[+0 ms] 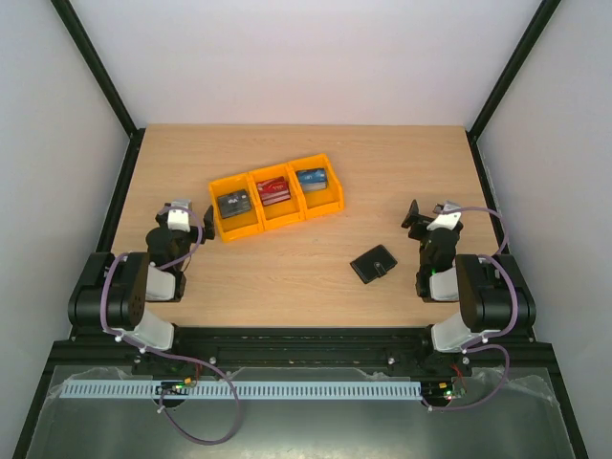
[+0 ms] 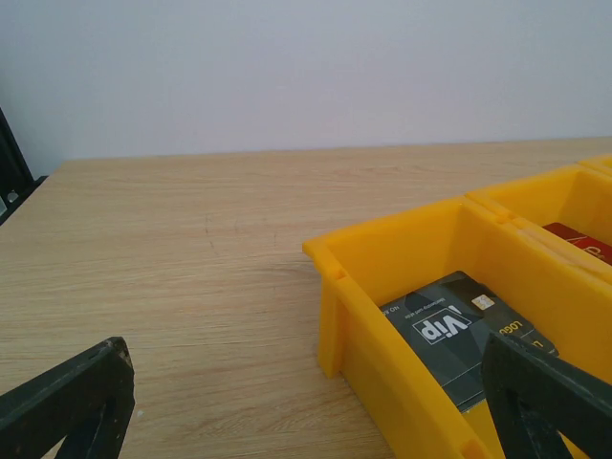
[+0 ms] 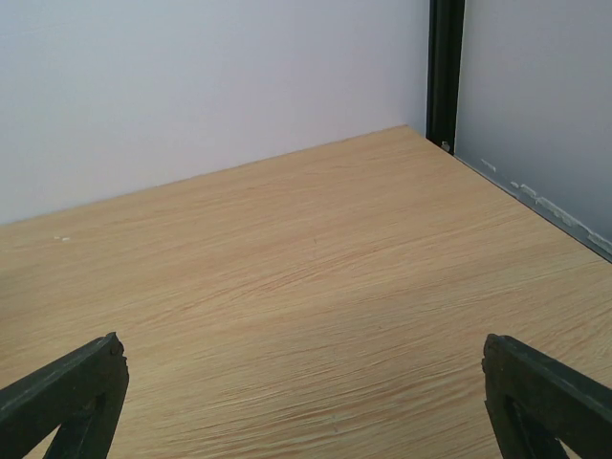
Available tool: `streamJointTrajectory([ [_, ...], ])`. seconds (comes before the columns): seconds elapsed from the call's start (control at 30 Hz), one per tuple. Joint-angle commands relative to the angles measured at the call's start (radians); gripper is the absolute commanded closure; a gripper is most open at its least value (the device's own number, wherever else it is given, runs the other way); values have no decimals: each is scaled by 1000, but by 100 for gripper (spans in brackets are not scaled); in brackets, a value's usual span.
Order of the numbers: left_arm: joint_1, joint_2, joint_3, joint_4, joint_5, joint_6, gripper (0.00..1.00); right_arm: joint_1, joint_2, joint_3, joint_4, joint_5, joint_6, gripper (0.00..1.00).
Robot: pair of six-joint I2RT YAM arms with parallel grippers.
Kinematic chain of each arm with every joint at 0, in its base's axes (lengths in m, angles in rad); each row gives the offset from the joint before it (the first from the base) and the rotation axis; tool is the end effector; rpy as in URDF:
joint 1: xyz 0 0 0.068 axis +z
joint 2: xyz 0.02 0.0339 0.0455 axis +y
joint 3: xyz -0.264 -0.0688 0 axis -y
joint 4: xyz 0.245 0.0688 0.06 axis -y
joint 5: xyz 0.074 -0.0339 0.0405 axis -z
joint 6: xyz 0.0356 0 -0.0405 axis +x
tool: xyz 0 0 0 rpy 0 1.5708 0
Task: Take the credit cards out of the card holder
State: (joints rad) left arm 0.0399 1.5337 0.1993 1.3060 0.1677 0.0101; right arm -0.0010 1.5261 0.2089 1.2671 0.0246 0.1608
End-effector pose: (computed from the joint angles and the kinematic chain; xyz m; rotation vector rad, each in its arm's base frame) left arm 0.2350 0.0034 0.1501 0.1065 1.5961 -0.0952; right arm 0.2372 -0.0011 0.1496 0.1500 1.6149 0.1032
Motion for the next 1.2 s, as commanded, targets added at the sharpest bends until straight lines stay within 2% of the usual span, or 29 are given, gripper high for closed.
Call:
streamJointTrajectory([
  [0.0, 5, 2, 21, 13, 16, -8, 1, -4, 4, 14, 12, -2, -13, 1],
  [0.17, 5, -1, 17, 18, 10, -11, 1, -4, 5, 16, 9, 0, -13, 1],
  [0.27, 26, -21, 46, -58, -75, -72, 0, -4, -17, 12, 18, 30, 4, 1],
  [0.33, 35, -39, 27, -17, -33, -85, 1, -4, -141, 59, -182, 134, 44, 1],
  [0.4, 103, -91, 95, -178, 73, -120, 1, -5, -285, 179, -455, 246, 127, 1],
  [0.43, 137, -118, 163, -302, 94, -149, 1, -5, -331, 240, -592, 253, 149, 1],
  [0.47, 171, -135, 234, -420, 117, -154, 1, -5, -364, 297, -769, 237, 177, 1],
  [0.6, 263, -153, 553, -857, 163, -50, 0, -5, -420, 508, -1220, 136, 312, 1],
  [0.7, 298, -154, 768, -1183, 160, 17, 1, -5, -428, 561, -1456, 65, 430, 7],
  [0.8, 303, -167, 920, -1439, 178, 91, 0, -5, -423, 530, -1557, -140, 492, 21],
  [0.93, 297, -195, 1009, -1682, 373, 158, 1, 0, -400, 477, -1662, -313, 516, 34],
  [1.0, 266, -208, 1028, -1773, 457, 196, 0, 4, -412, 427, -1677, -330, 516, 36],
  [1.17, 155, -240, 1035, -1910, 475, 249, 0, 6, -421, 289, -1648, -353, 513, 37],
])
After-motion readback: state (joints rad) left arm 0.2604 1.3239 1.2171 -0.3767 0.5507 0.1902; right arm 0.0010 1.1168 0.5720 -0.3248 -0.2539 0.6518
